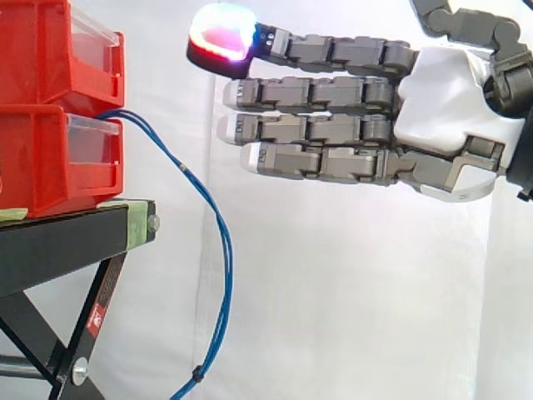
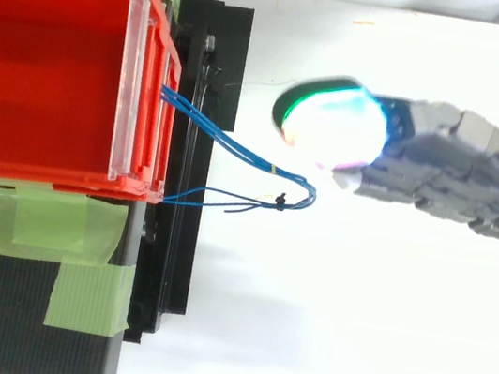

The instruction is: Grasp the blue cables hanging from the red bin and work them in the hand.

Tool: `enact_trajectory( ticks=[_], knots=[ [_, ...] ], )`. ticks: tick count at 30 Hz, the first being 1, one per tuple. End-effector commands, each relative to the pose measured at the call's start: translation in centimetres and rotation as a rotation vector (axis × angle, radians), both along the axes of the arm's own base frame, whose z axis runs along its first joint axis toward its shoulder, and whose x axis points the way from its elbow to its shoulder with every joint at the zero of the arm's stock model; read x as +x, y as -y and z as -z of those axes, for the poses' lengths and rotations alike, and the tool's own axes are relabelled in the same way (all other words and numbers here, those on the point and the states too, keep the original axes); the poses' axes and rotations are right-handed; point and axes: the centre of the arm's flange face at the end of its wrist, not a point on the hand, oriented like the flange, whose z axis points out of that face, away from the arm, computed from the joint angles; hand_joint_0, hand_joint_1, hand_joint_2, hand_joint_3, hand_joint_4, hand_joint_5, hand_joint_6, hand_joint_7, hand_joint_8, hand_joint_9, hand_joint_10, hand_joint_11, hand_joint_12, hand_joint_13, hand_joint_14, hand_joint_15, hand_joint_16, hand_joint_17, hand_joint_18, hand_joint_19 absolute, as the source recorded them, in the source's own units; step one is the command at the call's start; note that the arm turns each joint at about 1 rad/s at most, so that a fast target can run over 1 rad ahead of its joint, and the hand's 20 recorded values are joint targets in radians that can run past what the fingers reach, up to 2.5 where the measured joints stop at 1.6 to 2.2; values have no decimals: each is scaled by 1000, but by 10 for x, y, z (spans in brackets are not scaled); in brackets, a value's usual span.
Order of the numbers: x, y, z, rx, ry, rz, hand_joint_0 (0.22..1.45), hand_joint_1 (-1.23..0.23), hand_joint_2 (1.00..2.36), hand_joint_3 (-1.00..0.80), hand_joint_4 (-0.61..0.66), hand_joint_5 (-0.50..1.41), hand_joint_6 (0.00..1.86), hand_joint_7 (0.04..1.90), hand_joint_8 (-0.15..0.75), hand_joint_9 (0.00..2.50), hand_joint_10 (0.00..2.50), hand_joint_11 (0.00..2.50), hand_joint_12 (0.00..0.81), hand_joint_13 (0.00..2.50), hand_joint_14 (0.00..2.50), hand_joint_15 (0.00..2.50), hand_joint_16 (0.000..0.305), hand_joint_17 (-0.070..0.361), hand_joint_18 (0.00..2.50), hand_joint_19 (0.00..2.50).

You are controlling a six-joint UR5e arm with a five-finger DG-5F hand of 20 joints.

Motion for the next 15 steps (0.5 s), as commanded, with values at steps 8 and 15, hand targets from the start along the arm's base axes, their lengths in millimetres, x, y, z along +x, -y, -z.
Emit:
enact_trajectory(
  ticks=[8, 15],
  knots=[
    [-1, 16, 0, 218, 85, 112, 657, -454, 1000, -1000, 111, -428, 5, 671, 231, 0, 0, 3, 325, 0, 6, 246, 65, 146, 0, 214],
    [0, 13, 12, 264, 85, 139, 658, -456, 1000, -1000, 113, -423, 5, 674, 231, 0, 1, 9, 325, 0, 6, 243, 65, 147, 0, 222]
  ],
)
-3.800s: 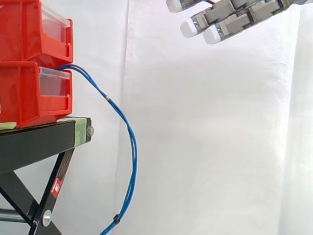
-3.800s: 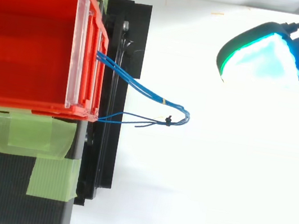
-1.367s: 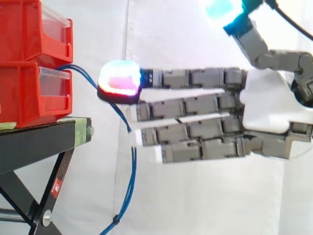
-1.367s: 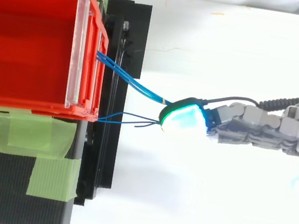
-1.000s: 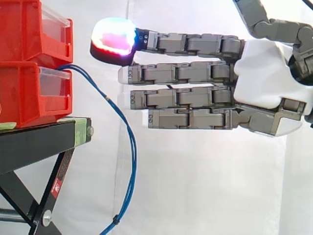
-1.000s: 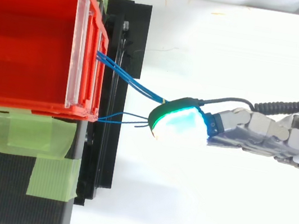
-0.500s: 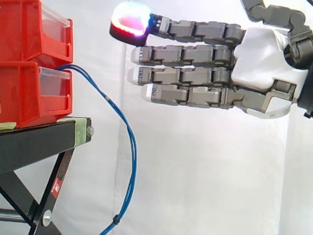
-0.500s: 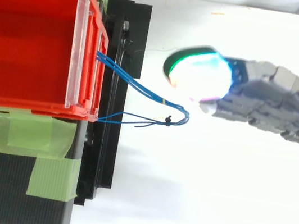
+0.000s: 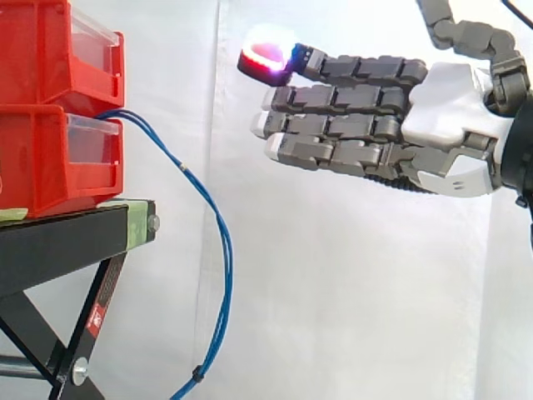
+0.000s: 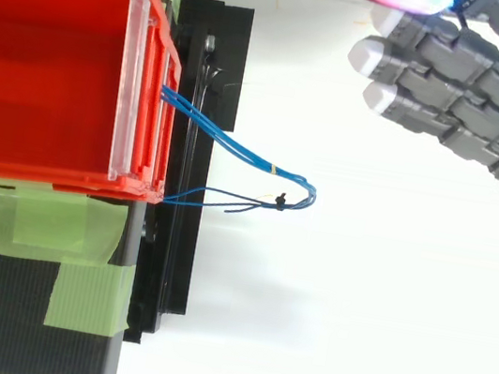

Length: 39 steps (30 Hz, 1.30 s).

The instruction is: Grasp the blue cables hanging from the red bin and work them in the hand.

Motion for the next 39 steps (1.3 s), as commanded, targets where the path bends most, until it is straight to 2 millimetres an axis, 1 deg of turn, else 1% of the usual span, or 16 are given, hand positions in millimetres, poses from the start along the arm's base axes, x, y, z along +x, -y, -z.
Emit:
enact_trajectory(
  ticks=[1, 4, 8, 11, 13, 14, 15, 16, 17, 25, 29, 36, 39],
  knots=[
    [2, -1, 13, 24, -5, 1, 658, -456, 1000, -1000, 113, -422, 5, 674, 233, 0, 0, 11, 327, 0, 5, 243, 65, 146, 0, 220],
    [7, -5, 32, 62, 15, -16, 659, -456, 1000, -1000, 114, -422, 5, 675, 231, 0, 0, 9, 326, 0, 6, 246, 65, 147, 0, 217],
    [12, -13, 44, 80, 50, -28, 660, -457, 1000, -1000, 118, -415, 5, 678, 231, 0, 0, 10, 327, 0, 7, 246, 65, 147, 0, 210],
    [12, -27, 46, 74, 47, -31, 660, -457, 1000, -1000, 124, -410, 5, 677, 233, 0, 0, 15, 327, 0, 6, 238, 65, 147, 0, 209],
    [10, -47, 48, 90, 36, -47, 659, -459, 1000, -1000, 127, -406, 5, 679, 234, 0, 0, 14, 329, 0, 6, 241, 66, 147, 0, 198],
    [9, -50, 48, 102, 35, -43, 658, -460, 1000, -1000, 129, -404, 5, 680, 236, 0, 0, 23, 331, 0, 5, 241, 66, 148, 0, 200],
    [8, -50, 49, 114, 32, -34, 659, -460, 1000, -1000, 129, -403, 5, 680, 238, 0, 0, 23, 331, 0, 5, 241, 65, 147, 0, 193],
    [2, -51, 56, 139, 14, -2, 659, -462, 1000, -1000, 132, -399, 6, 683, 239, 0, 0, 9, 331, 0, 6, 242, 65, 146, 0, 193],
    [1, -52, 57, 142, 11, 0, 659, -463, 1000, -1000, 134, -396, 5, 683, 240, 0, 0, 14, 334, 0, 5, 239, 65, 145, 0, 193],
    [-3, -65, 61, 124, -32, -14, 661, -467, 1000, -1000, 151, -365, 5, 689, 249, 0, 0, 19, 336, 0, 6, 237, 64, 143, 0, 164],
    [-4, -78, 62, 106, -48, -27, 659, -471, 1000, -1000, 174, -333, 5, 693, 256, 0, 0, 34, 338, 0, 5, 232, 63, 141, 0, 147],
    [-8, -82, 65, 115, -65, -9, 660, -478, 1000, -1000, 186, -302, 5, 699, 265, 3, 0, 64, 341, 0, 5, 228, 62, 139, 0, 132],
    [-8, -85, 85, 112, -86, -6, 660, -478, 1000, -1000, 191, -292, 5, 701, 269, 18, 0, 63, 346, 0, 5, 233, 62, 139, 0, 131]
  ],
)
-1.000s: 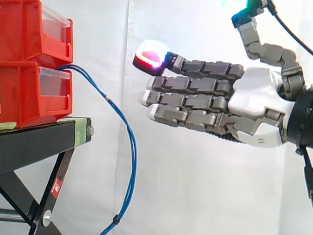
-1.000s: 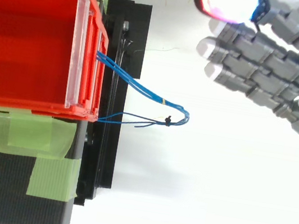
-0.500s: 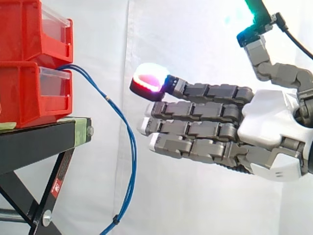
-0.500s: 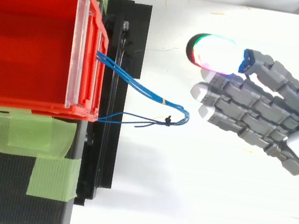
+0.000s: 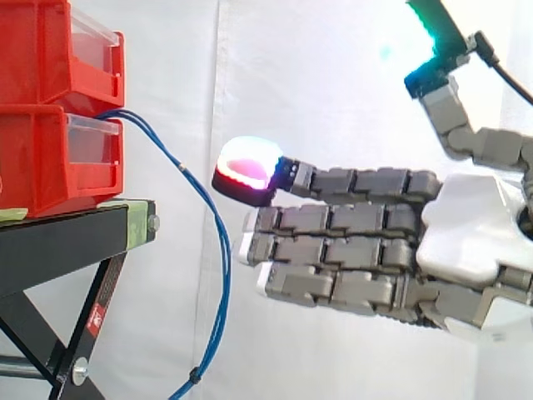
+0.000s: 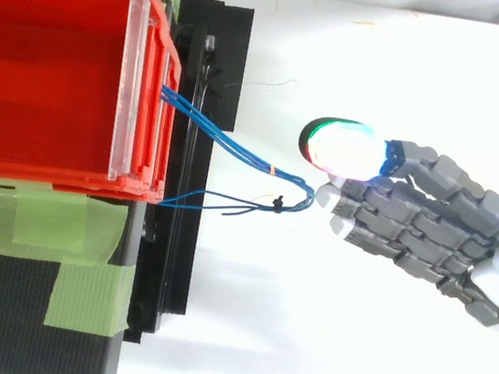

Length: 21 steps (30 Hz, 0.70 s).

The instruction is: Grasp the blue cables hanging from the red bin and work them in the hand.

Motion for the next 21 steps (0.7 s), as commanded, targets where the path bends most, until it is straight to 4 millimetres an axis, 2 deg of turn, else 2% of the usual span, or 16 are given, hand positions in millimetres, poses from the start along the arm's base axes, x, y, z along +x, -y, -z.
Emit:
enact_trajectory(
  ticks=[1, 4, 13, 21],
  knots=[
    [3, -6, 35, 27, 2, -7, 659, -478, 1000, -1000, 193, -289, 5, 700, 269, 25, 0, 71, 346, 0, 7, 232, 62, 138, 0, 130],
    [10, -13, 47, 54, 44, -15, 660, -478, 1000, -1000, 197, -280, 7, 703, 272, 41, 1, 74, 346, 0, 6, 236, 61, 137, 0, 120],
    [13, -16, 48, 56, 31, 2, 659, -506, 1000, -1000, 216, -227, 5, 690, 291, 136, 1, 62, 357, 0, 5, 208, 62, 140, 0, 79],
    [9, -9, 53, 79, 4, 12, 662, -510, 1000, -1000, 227, -206, 5, 691, 302, 189, 1, 85, 366, 0, 5, 220, 62, 139, 0, 91]
  ],
)
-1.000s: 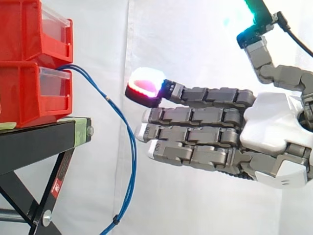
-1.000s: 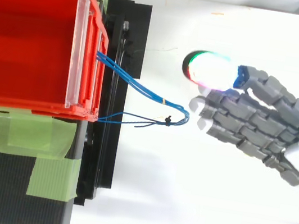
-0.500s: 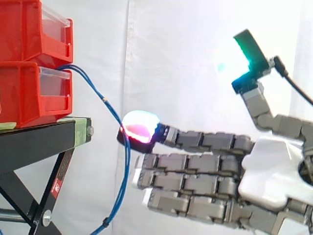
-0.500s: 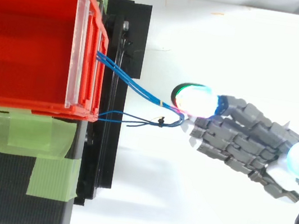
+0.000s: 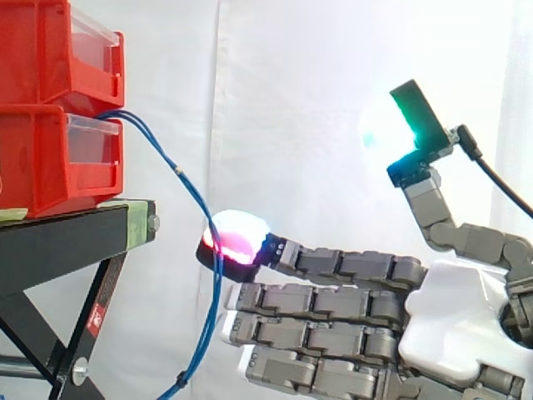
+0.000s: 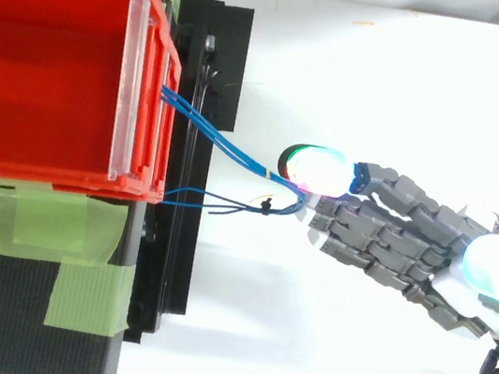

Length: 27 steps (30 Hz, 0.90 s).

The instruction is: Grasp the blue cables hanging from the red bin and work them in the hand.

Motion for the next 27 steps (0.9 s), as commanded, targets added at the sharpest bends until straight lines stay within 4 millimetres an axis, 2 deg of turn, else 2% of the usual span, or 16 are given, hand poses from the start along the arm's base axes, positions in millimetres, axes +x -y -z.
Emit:
enact_trajectory(
  ticks=[1, 8, 10, 12, 13, 19, 27],
  knots=[
    [0, 2, 1, 4, -12, 2, 662, -510, 1000, -1000, 229, -205, 5, 692, 303, 195, 2, 92, 367, 0, 5, 221, 62, 139, 0, 92],
    [4, 1, -2, -2, -11, 7, 664, -513, 1000, -1000, 236, -187, 5, 693, 306, 231, 2, 119, 371, 8, 6, 230, 62, 139, 0, 100],
    [9, 0, 4, -5, -16, 9, 664, -514, 1000, -1000, 237, -187, 5, 694, 306, 241, 1, 112, 371, 20, 6, 229, 62, 139, 0, 104],
    [20, -4, 33, 24, -11, 0, 665, -515, 1000, -1000, 236, -183, 6, 694, 307, 244, 2, 125, 372, 28, 6, 230, 61, 137, 0, 102],
    [25, -6, 37, 57, 13, -9, 665, -515, 1000, -1000, 238, -179, 5, 695, 310, 252, 2, 129, 372, 28, 6, 230, 61, 138, 0, 110],
    [26, -2, 38, 49, 2, -14, 666, -516, 1000, -1000, 251, -160, 6, 694, 313, 277, 2, 140, 374, 47, 6, 234, 61, 138, 0, 104],
    [33, 14, 36, 27, -26, 10, 669, -518, 1000, -1000, 265, -130, 6, 701, 320, 319, 3, 152, 375, 80, 6, 245, 61, 137, 0, 116]
  ],
)
